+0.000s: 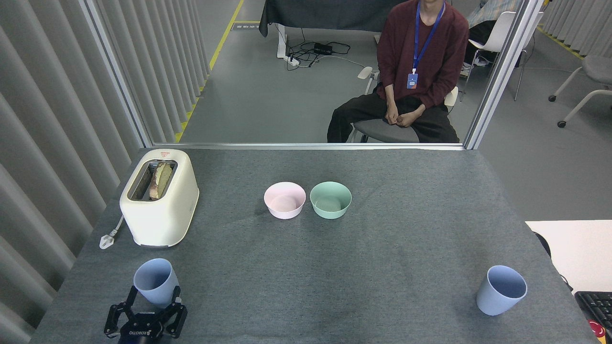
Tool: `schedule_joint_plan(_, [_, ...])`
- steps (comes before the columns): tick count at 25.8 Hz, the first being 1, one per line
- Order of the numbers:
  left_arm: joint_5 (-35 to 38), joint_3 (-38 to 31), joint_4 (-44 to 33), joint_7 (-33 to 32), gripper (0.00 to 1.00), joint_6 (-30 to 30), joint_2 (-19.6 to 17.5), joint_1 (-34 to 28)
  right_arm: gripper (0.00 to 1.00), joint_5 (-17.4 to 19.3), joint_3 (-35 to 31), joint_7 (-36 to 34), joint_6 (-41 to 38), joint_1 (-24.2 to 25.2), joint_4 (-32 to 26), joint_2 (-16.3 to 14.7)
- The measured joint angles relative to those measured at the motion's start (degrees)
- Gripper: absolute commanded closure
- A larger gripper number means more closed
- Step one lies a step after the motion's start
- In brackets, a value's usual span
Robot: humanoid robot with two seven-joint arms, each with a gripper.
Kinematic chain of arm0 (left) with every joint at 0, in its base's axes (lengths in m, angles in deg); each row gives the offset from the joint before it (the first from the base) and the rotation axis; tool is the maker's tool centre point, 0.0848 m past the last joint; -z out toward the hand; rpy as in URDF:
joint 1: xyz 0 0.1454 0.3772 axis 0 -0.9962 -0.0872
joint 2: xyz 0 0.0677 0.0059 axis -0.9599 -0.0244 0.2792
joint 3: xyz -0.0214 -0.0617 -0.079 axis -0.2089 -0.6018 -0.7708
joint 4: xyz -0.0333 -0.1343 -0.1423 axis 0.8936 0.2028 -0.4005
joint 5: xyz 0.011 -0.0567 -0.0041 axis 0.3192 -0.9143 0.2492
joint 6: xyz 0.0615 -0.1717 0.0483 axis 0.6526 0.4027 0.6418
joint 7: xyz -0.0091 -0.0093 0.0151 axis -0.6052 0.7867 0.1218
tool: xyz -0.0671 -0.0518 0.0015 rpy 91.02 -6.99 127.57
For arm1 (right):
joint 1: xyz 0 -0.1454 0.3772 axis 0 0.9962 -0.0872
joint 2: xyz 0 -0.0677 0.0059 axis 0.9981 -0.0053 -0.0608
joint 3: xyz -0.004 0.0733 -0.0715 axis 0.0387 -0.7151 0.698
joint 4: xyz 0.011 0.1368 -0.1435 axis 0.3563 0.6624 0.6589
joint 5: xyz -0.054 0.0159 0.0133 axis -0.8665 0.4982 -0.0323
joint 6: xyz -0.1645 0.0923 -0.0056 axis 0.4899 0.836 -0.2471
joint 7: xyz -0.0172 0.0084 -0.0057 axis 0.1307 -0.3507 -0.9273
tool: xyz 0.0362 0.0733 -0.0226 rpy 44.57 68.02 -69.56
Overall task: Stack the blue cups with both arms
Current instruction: 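Reach the left gripper to the blue cup nearest it and grasp, then carry the blue cup with the left gripper toward the table center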
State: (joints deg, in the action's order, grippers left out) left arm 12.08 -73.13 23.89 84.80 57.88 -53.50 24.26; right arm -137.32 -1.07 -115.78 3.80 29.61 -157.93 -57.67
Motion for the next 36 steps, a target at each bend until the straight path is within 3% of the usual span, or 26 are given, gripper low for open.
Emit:
schedule_joint_plan(7, [-0.02, 0.29, 3.54, 0.00, 0.04, -0.69, 0.07, 4.53, 0.00, -0.22, 0.01, 0.10, -0.01, 0.02, 0.00, -0.02])
schedule_joint_plan(9, [0.13, 0.46, 3.59, 0.00, 0.19, -1.65, 0.16, 4.78, 0.00, -0.23, 0.01, 0.05, -0.01, 0.02, 0.00, -0.02])
schedule_joint_plan(13, [0.45, 0.61, 0.11, -0.03, 0.58, -5.46, 0.19, 2.11, 0.00, -0.30, 0.03, -0.03, -0.01, 0.02, 0.00, -0.02])
schedule_joint_plan(14, [0.50, 0.62, -1.72, -0.03, 0.63, -6.39, 0.18, 0.79, 0.00, -0.33, 0.04, -0.03, -0.01, 0.02, 0.00, -0.02])
schedule_joint_plan(16, [0.70, 0.70, -6.10, -0.03, 0.63, -8.34, 0.22, -1.79, 0.00, -0.37, 0.07, -0.03, -0.01, 0.02, -0.02, -0.02])
schedule_joint_plan(19, [1.04, 3.19, -14.15, -0.15, 0.61, -9.71, 0.29, -5.86, 0.00, -0.40, 0.12, -0.06, -0.01, 0.02, -0.10, -0.01])
schedule_joint_plan(24, [4.83, 14.38, -22.40, -0.51, 0.60, -10.82, 0.04, -9.65, 0.00, -0.41, 0.17, -0.16, -0.01, -0.68, -0.30, 0.06])
schedule_joint_plan(27, [9.48, 21.70, -22.97, -0.55, 0.59, -11.61, 1.38, -9.38, 0.00, -0.41, 0.18, 0.04, -0.01, -0.91, -0.33, 0.07])
schedule_joint_plan(32, [15.91, 28.81, -18.24, -0.65, 0.54, -11.86, 8.36, -5.43, 0.00, -0.46, 0.25, 0.20, -0.01, -1.02, -0.35, -0.06])
schedule_joint_plan(33, [16.81, 29.31, -16.88, -0.65, 0.47, -11.86, 9.93, -4.54, 0.00, -0.51, 0.26, 0.21, -0.01, -1.01, -0.35, -0.08])
schedule_joint_plan(35, [17.84, 29.81, -14.33, -0.65, 0.12, -11.72, 12.33, -2.84, 0.00, -0.58, 0.27, 0.21, -0.01, -1.03, -0.35, -0.08])
schedule_joint_plan(36, [17.99, 29.85, -13.17, -0.60, 0.00, -11.35, 13.24, -2.04, 0.00, -0.61, 0.27, 0.22, -0.02, -1.02, -0.35, -0.06])
